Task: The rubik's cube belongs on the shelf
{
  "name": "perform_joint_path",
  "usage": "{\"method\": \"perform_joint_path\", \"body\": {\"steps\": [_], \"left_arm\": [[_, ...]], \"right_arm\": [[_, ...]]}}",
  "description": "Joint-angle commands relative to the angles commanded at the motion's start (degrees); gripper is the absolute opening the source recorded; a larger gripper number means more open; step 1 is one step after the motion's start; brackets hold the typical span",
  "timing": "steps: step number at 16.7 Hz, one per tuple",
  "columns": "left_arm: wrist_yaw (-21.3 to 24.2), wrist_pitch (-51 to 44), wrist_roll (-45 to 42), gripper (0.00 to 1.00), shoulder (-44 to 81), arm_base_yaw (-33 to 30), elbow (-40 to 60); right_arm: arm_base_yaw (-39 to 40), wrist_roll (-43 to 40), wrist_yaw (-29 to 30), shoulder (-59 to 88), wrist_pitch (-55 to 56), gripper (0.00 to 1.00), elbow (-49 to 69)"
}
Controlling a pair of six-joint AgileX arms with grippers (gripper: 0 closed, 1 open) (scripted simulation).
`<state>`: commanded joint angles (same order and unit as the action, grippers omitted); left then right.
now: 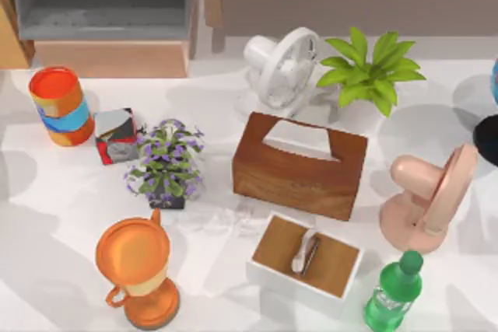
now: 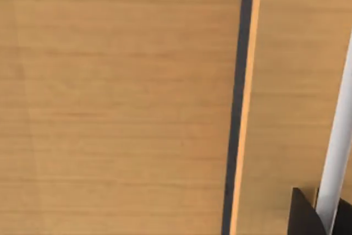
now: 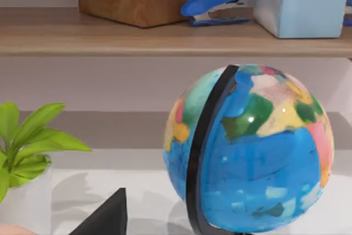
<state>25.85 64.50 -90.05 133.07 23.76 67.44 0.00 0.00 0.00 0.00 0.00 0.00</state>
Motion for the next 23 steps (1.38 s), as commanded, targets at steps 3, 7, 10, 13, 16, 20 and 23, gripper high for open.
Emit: {"method": "perform_joint_path", "body": {"steps": [3, 7, 10, 13, 16, 20, 23], "left_arm": [[-1.2, -2.7, 0.0, 0.0, 2.1, -1.2, 4.1], [-1.2, -2.9, 0.1, 0.0, 2.2, -1.3, 4.3], [-1.2, -2.9, 0.1, 0.23, 2.2, -1.3, 4.3], [-1.2, -2.9, 0.1, 0.45, 2.2, -1.3, 4.3], [-1.2, -2.9, 0.1, 0.68, 2.2, -1.3, 4.3], [-1.2, -2.9, 0.1, 0.98, 2.2, -1.3, 4.3], [-1.2, -2.9, 0.1, 1.0, 2.2, -1.3, 4.3]], "right_arm": [[0.0, 0.0, 0.0, 0.0, 0.0, 1.0, 0.0], [0.0, 0.0, 0.0, 0.0, 0.0, 1.0, 0.0], [0.0, 0.0, 0.0, 0.0, 0.0, 1.0, 0.0], [0.0, 0.0, 0.0, 0.0, 0.0, 1.0, 0.0], [0.0, 0.0, 0.0, 0.0, 0.0, 1.0, 0.0], [0.0, 0.0, 0.0, 0.0, 0.0, 1.0, 0.0], [0.0, 0.0, 0.0, 0.0, 0.0, 1.0, 0.0]]}}
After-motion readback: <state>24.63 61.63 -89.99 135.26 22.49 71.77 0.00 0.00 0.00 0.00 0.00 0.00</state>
